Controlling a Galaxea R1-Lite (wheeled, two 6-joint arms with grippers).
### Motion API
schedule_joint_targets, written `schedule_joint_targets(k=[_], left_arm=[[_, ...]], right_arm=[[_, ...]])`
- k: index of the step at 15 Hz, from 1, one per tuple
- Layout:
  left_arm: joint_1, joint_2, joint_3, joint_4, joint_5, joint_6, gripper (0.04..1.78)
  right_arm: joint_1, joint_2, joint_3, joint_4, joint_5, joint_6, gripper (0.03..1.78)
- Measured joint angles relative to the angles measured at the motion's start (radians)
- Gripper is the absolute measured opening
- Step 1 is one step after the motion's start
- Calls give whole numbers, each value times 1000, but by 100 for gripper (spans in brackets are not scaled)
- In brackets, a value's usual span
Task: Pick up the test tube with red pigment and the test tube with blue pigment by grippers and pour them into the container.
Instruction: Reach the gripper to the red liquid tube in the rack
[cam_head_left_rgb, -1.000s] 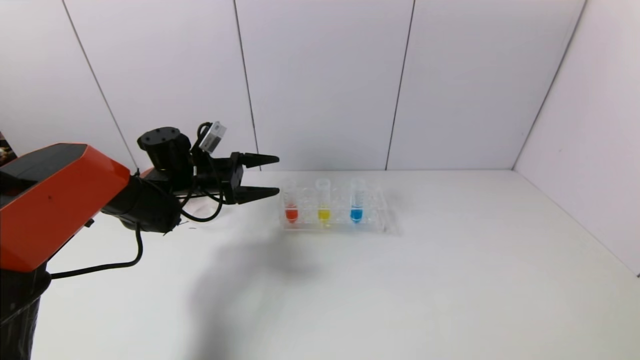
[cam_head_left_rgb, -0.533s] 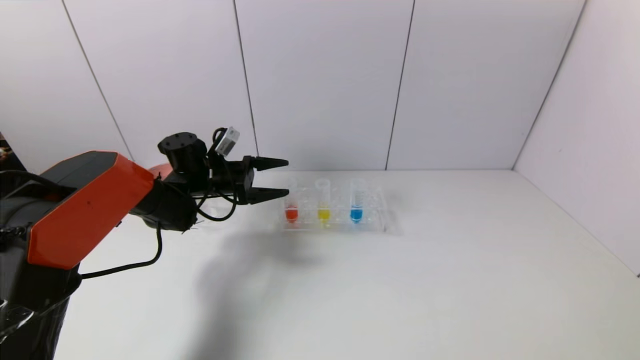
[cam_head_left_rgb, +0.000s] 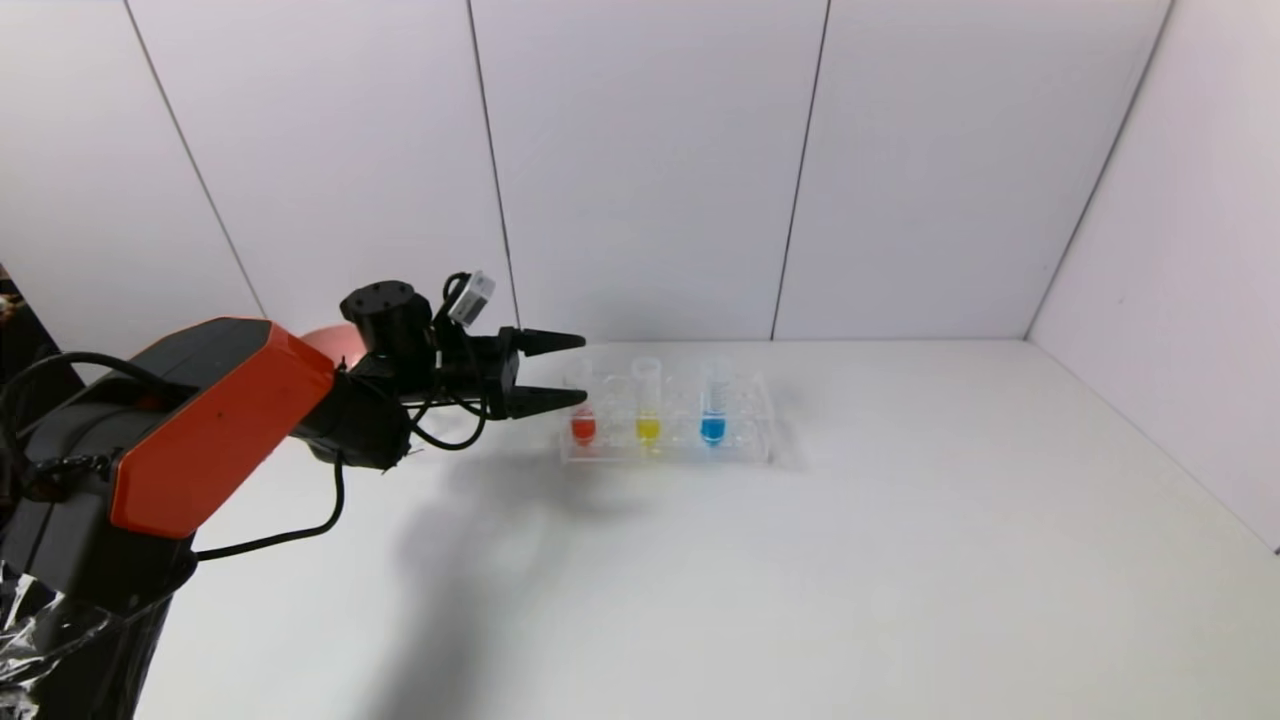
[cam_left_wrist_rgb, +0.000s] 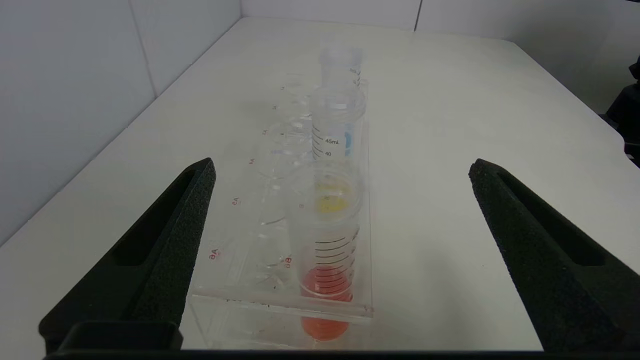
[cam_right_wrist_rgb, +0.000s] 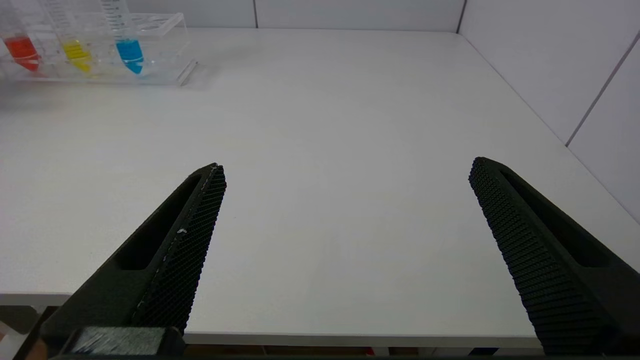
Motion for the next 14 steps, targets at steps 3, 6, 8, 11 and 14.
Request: schedule_joint_targets(k=[3,6,8,11,14], left_arm=[[-5,16,-9,0,-1,1,178],[-10,34,-27,15,-2,1,178],[-11,44,-37,21,-3,1,178],[-20,55,-42,27,-3,1,178],[-21,60,-44,27,-3,0,178]], right_arm=[[0,0,0,0,0,0,177],[0,0,0,0,0,0,177],[0,0,0,0,0,0,177],[0,0,0,0,0,0,177],[0,0,0,0,0,0,177]])
